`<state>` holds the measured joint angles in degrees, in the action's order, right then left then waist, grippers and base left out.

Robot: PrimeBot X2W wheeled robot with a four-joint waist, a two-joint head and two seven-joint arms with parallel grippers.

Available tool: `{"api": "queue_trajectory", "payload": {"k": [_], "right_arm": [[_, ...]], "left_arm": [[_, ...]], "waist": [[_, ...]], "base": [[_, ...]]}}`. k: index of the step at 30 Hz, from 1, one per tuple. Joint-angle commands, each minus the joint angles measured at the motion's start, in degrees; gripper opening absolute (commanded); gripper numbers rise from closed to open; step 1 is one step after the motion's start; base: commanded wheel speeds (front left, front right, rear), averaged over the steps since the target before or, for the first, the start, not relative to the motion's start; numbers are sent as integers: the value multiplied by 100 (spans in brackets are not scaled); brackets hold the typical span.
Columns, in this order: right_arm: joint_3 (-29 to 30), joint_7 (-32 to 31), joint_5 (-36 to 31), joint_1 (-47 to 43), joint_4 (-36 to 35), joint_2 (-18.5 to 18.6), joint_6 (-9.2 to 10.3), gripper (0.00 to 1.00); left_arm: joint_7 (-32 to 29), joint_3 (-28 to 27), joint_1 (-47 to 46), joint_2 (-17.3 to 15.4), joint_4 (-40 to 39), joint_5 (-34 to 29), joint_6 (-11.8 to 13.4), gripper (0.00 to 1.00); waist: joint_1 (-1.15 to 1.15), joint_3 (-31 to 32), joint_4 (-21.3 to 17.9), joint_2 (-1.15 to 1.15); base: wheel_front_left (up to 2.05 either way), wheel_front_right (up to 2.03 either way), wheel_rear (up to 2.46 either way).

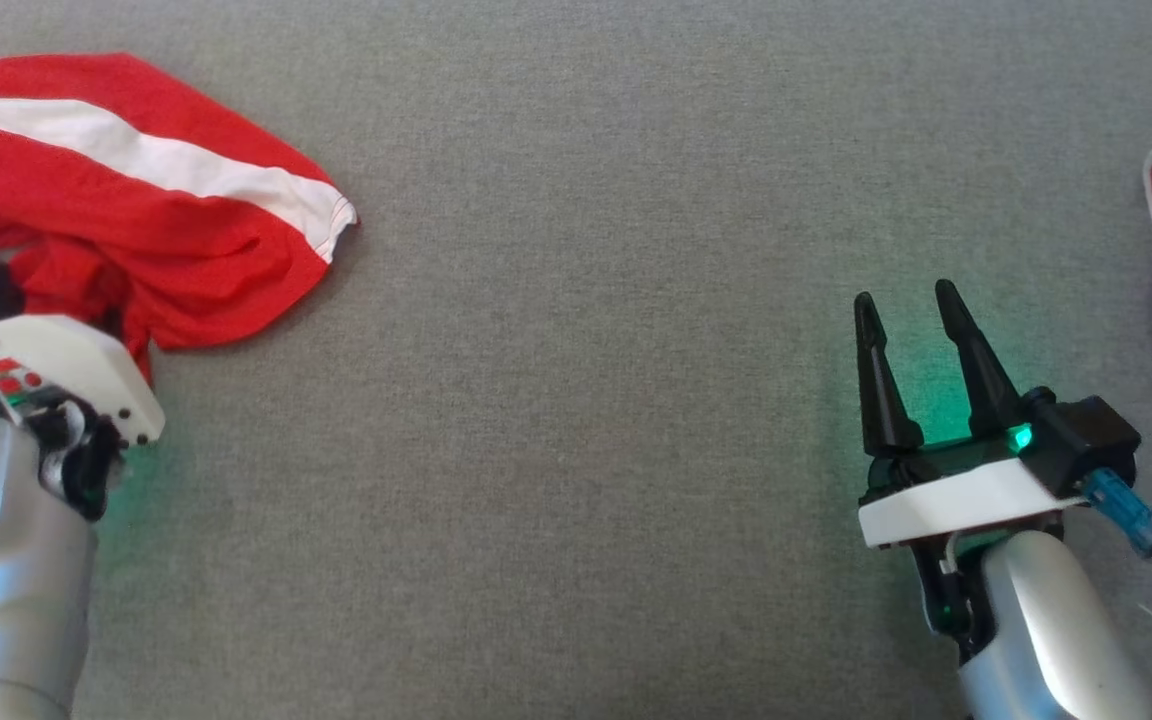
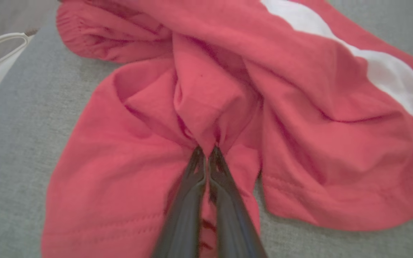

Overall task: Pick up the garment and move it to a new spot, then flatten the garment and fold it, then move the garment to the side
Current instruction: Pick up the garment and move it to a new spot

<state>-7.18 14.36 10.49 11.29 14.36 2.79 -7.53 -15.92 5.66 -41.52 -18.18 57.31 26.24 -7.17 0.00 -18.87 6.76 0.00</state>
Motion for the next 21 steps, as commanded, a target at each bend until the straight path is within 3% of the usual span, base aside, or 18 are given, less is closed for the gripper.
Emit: {"api": "queue_trajectory", "payload": {"k": [1,10,15,21], "right_arm": [[-138,63,-23,160,-181,9,4,100],[-191,63,165,77,-104,9,4,100],[-235,63,268,9,-62,9,4,100],[-331,63,400,-20,-74,9,4,100]], "left_arm": [[224,-154,28,-333,-110,45,-27,0],[2578,-103,-19,-274,-1192,-68,-30,0],[3017,-38,77,-107,-2178,-263,31,0],[3027,247,399,94,-3715,-581,124,0]], "waist": [[0,39,-24,0],[0,491,-72,0],[0,737,-97,0],[0,919,-277,0]], "base": [[0,0,0],[0,0,0],[0,0,0],[0,0,0]]}}
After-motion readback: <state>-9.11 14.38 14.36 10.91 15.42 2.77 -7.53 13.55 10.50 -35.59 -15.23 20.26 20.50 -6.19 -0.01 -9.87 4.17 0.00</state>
